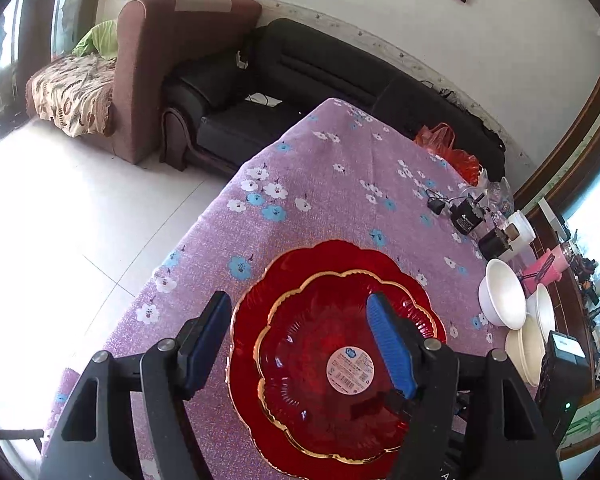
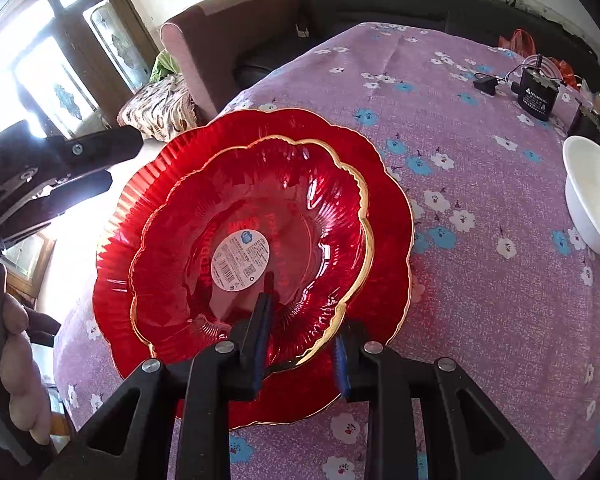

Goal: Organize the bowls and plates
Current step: 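Lower the red plate onto the larger red plate and open the right gripper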

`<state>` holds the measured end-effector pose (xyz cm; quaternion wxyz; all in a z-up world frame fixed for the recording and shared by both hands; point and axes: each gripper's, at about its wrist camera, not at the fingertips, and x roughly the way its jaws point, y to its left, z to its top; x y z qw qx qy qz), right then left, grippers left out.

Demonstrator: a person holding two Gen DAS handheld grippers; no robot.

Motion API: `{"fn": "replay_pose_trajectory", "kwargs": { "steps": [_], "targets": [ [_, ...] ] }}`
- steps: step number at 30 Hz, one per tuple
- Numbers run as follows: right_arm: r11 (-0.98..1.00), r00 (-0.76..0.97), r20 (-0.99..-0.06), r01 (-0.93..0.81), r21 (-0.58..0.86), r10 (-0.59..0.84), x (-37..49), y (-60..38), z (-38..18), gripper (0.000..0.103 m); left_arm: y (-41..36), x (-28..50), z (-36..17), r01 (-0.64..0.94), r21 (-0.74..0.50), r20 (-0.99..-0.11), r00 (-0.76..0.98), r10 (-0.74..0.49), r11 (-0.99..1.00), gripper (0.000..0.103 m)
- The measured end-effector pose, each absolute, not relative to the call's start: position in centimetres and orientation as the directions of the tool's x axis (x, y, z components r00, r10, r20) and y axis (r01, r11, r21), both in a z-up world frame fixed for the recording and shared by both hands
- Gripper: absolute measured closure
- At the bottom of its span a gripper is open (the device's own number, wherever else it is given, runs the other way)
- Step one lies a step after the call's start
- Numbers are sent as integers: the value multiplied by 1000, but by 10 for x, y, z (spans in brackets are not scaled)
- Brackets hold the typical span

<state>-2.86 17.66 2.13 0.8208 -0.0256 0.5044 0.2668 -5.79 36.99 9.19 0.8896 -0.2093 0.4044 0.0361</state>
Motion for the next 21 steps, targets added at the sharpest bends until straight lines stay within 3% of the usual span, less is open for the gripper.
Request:
{"fn": "replay_pose_trajectory", "kwargs": {
  "steps": [6, 12, 18, 21],
  "targets": [
    [867, 343, -871, -471, 164, 351, -36, 170, 22, 73, 378, -58, 87, -262, -340, -745, 662, -88, 903, 29],
    [864, 334, -874, -475, 167, 352, -46, 155, 22, 71, 354, -80, 103, -242, -260, -728, 686, -25, 935, 29],
    [830, 389, -768, -457, 320, 510, -61, 114, 39, 69, 312, -115, 136, -198, -150, -637, 769, 58, 969, 26],
    [831, 468, -706, -451, 326, 531, -78, 88, 53, 62, 295, -134, 147, -199, -136, -588, 805, 82, 971, 20]
  ]
}}
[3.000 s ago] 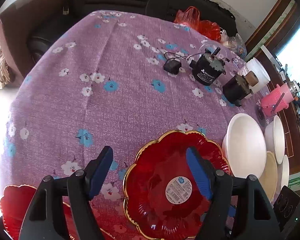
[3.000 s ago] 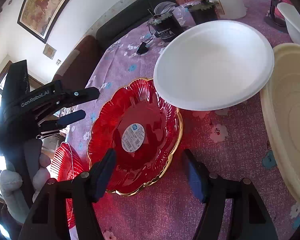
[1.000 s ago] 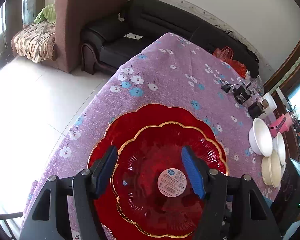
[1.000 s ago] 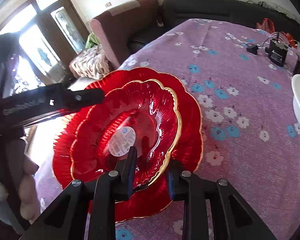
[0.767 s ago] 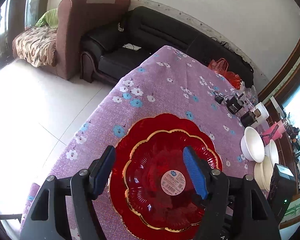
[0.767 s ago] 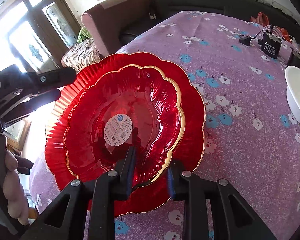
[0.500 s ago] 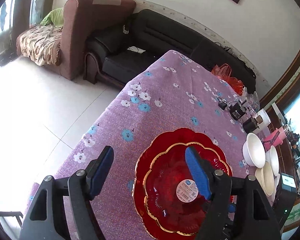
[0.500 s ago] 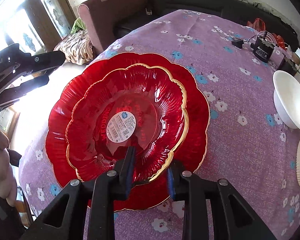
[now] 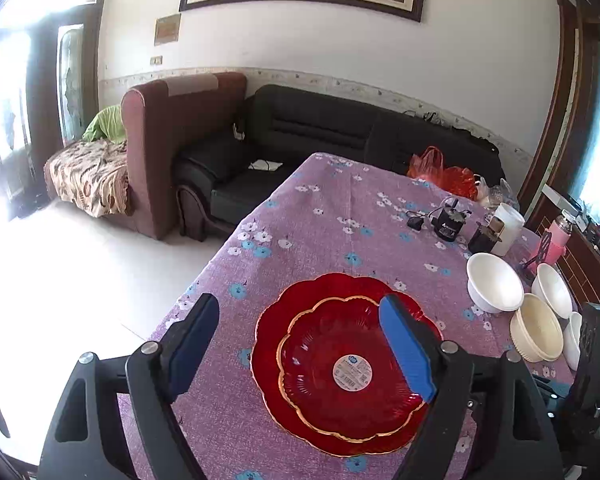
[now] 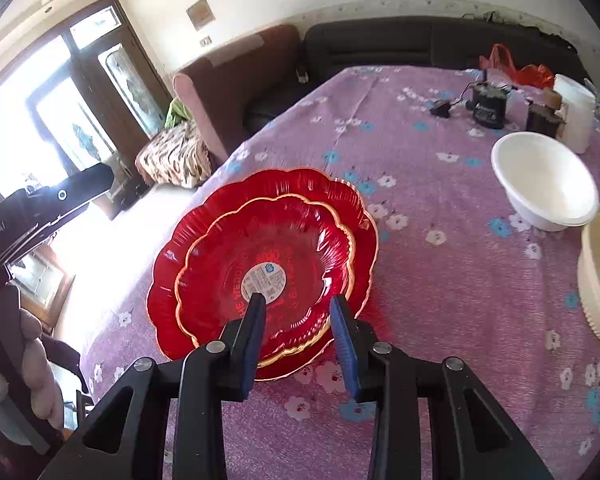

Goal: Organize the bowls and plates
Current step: 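Lower the red plate onto the larger red plate and open the right gripper, then reach the right gripper to the white paper bowl and grasp its rim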

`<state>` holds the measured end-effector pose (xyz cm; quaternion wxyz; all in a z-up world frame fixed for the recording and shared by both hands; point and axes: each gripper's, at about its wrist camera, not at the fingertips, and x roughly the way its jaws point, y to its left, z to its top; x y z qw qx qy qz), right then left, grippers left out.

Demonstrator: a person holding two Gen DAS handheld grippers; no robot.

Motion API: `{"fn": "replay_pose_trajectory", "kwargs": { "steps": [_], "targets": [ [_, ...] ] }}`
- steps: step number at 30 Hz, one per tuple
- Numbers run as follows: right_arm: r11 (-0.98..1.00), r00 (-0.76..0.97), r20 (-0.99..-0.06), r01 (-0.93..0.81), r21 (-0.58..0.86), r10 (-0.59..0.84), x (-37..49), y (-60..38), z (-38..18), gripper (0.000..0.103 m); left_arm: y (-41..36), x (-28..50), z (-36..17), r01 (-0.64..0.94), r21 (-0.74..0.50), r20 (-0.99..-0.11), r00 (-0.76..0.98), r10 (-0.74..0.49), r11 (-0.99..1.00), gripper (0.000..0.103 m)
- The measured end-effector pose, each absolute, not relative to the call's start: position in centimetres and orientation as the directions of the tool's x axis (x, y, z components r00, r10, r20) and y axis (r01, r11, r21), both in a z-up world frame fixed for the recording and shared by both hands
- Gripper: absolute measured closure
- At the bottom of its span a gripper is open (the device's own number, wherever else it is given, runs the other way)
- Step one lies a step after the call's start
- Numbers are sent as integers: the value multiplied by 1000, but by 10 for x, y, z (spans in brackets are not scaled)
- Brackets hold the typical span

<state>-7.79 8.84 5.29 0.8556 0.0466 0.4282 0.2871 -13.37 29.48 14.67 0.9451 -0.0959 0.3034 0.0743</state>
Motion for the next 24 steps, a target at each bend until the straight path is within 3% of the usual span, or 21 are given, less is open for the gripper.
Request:
{"fn": "replay_pose_trajectory", "kwargs": {
  "steps": [4, 8, 11, 12, 14, 15, 18, 24],
  "targets": [
    [812, 520, -637, -478, 335, 569, -99, 67, 71, 58, 284, -157, 153, -234, -105, -528, 837, 146, 966, 20],
    [708, 515, -504, -618, 342, 693, -135, 75, 124, 58, 291, -173, 156, -293, -112, -523, 830, 194, 950, 19],
    [636, 497, -413, -689, 348, 763, -162, 81, 158, 39, 291, -184, 159, -321, -87, -496, 835, 238, 943, 16],
    [634, 515, -380, -696, 339, 768, -170, 79, 162, 27, 288, -186, 160, -334, -70, -481, 837, 262, 940, 14],
    [688, 600, -342, -669, 281, 723, -182, 75, 164, 13, 283, -187, 162, -350, -54, -456, 842, 288, 935, 11],
    [717, 636, -338, -652, 246, 694, -185, 74, 163, 8, 279, -187, 163, -360, -48, -448, 842, 302, 932, 9],
    [784, 703, -368, -603, 146, 609, -185, 70, 150, 8, 266, -185, 163, -379, -43, -446, 835, 322, 924, 6],
    [851, 749, -419, -507, 137, 514, -176, 28, 126, 8, 226, -178, 151, -347, -30, -465, 835, 294, 937, 5]
  ]
}}
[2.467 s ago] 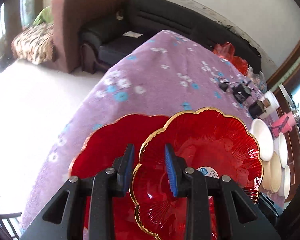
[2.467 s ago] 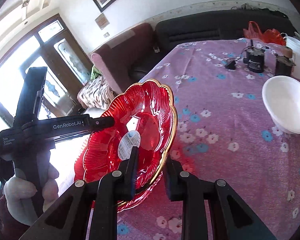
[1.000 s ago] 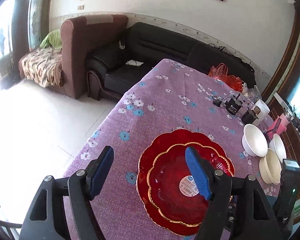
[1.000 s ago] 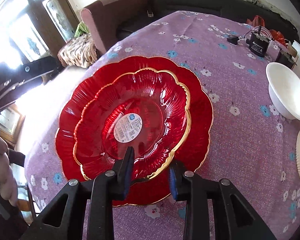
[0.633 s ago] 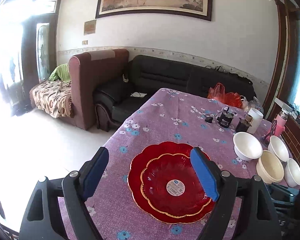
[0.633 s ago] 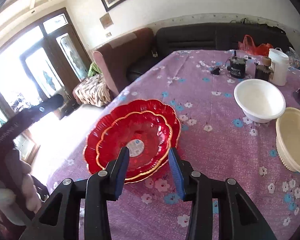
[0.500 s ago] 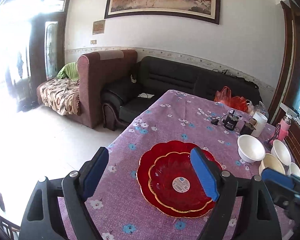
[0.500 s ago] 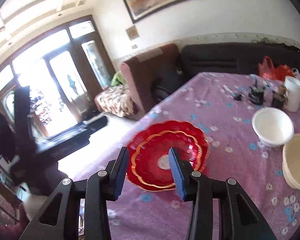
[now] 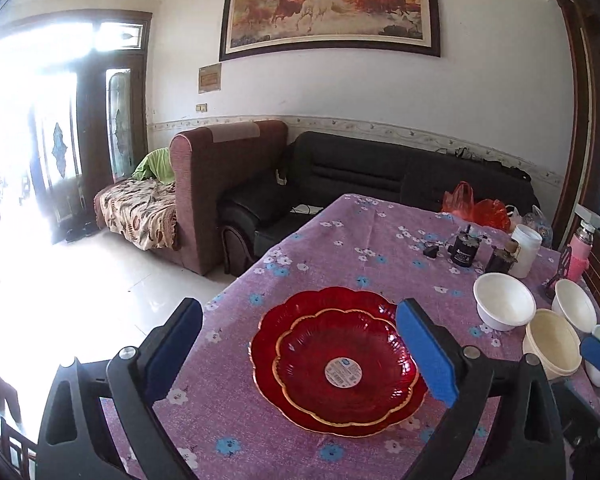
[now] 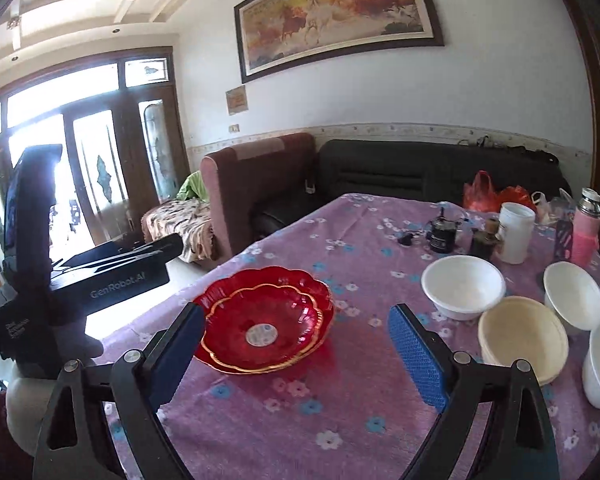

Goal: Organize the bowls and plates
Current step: 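Reach the right gripper to the white paper bowl and grasp its rim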

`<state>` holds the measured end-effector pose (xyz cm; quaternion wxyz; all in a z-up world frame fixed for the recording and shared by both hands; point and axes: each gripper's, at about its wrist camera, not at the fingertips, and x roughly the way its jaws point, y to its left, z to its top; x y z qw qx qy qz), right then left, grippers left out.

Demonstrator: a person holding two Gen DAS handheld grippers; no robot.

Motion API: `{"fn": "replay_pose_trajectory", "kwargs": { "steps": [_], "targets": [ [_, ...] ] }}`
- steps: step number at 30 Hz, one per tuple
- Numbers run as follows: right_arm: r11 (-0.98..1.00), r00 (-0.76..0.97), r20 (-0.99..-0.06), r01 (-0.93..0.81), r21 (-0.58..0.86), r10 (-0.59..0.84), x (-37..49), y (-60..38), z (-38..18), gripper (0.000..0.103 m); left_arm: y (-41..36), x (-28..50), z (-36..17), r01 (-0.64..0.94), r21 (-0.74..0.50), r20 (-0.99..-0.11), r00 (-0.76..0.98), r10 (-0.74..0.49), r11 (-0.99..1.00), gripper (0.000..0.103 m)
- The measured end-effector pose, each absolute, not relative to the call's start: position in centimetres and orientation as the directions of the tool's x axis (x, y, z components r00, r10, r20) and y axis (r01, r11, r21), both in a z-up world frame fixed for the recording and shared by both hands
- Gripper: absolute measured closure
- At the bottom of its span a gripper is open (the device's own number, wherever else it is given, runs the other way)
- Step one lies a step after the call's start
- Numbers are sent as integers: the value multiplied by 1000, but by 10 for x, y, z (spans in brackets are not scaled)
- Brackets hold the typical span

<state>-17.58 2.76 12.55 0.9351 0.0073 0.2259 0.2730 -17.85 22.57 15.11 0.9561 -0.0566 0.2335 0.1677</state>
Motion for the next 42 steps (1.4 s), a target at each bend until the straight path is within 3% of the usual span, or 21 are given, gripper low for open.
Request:
{"fn": "replay_pose_trajectory", "kwargs": {
  "steps": [7, 15, 25, 26, 28, 31, 36, 42],
  "targets": [
    [940, 844, -416, -312, 137, 340, -162, -52, 115, 7, 189, -181, 153, -291, 30, -415, 867, 277, 956, 5],
    [964, 839, -501, -92, 249, 210, -122, -142, 102, 7, 153, -152, 144, -188, 31, -474, 862, 180, 982, 5],
    [924, 845, -497, 9, 382, 197, -74, -198, 96, 8, 100, -92, 110, -2, -94, -626, 777, -57, 996, 5],
    [922, 833, -518, 25, 386, 194, -71, -202, 90, 10, 94, -85, 107, 18, -114, -639, 765, -87, 993, 5],
    [910, 804, -546, 16, 415, 236, -62, -205, 79, 26, 80, -71, 101, 58, -150, -654, 743, -144, 987, 5],
    [905, 766, -586, 12, 425, 264, -52, -199, 66, 29, 65, -48, 94, 81, -200, -680, 706, -198, 976, 5],
    [918, 758, -603, 16, 396, 247, -49, -193, 59, 30, 69, -7, 97, 23, -232, -681, 710, -179, 972, 6],
    [897, 759, -581, -8, 442, 293, -48, -196, 66, 30, 100, 60, 80, -101, -324, -772, 603, -201, 941, 6]
  ]
}}
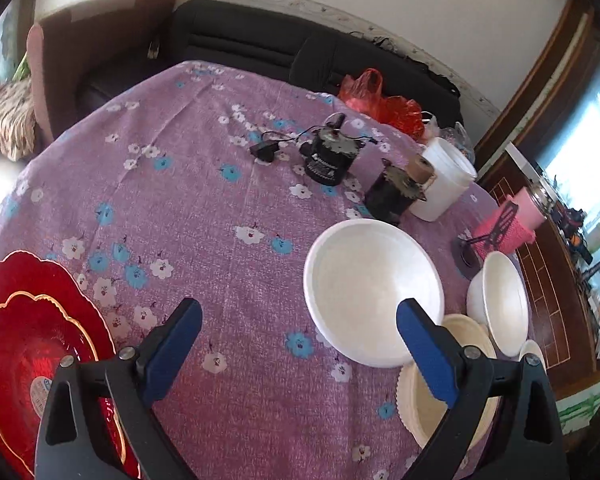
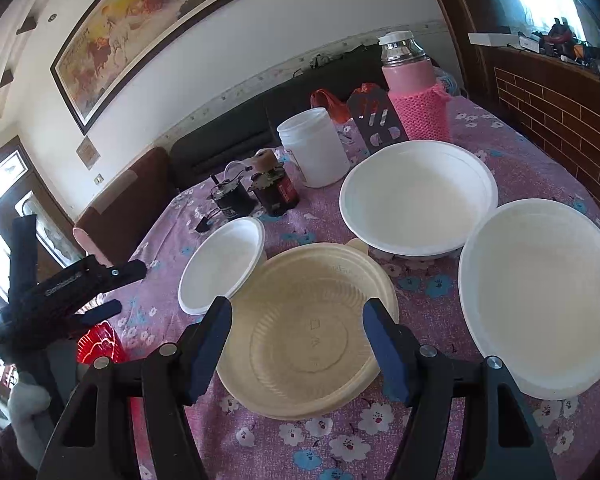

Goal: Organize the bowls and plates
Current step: 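Reach the right gripper to the white paper bowl and grasp its rim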

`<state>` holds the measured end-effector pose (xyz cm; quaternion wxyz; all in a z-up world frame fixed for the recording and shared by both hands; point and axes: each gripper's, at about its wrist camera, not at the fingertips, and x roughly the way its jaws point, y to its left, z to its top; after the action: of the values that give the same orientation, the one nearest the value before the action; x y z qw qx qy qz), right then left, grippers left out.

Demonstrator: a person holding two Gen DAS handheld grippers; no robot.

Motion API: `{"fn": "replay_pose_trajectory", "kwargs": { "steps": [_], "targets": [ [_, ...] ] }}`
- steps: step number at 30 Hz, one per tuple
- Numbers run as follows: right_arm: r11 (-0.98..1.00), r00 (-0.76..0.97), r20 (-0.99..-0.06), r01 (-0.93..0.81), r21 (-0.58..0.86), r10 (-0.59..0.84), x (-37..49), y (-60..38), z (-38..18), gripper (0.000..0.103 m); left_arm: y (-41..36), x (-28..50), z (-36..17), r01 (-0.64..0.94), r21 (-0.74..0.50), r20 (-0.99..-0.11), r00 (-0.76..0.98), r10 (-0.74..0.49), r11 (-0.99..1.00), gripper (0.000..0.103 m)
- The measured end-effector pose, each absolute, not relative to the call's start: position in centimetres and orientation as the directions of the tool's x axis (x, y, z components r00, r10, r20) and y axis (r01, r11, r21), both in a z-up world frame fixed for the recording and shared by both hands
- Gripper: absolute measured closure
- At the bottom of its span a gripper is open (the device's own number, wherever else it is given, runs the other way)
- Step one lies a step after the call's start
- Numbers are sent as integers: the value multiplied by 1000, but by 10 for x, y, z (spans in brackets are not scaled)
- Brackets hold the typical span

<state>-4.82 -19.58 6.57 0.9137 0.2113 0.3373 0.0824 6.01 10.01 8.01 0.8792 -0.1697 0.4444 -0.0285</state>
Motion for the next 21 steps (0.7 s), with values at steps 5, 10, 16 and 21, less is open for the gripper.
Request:
{"fn": "replay_pose_trajectory", "kwargs": {
  "steps": [5, 10, 16, 21],
  "targets": [
    [881, 683, -613, -96, 464, 397, -7, -172, 94, 30, 112, 87, 65, -129, -297, -809, 560, -177, 946, 6],
    [927, 539, -765, -93, 362, 353, 79, -136, 82, 41, 118, 109, 46, -148, -345, -840, 489, -234, 927, 6],
    [947, 446, -838, -81, 311, 314, 123, -115, 55, 57, 106, 127, 30, -123, -385, -845, 445, -296, 915, 6],
    [958, 413, -866, -78, 276, 283, 134, -107, 43, 65, 88, 140, 16, -82, -408, -854, 387, -348, 909, 30]
  ]
}}
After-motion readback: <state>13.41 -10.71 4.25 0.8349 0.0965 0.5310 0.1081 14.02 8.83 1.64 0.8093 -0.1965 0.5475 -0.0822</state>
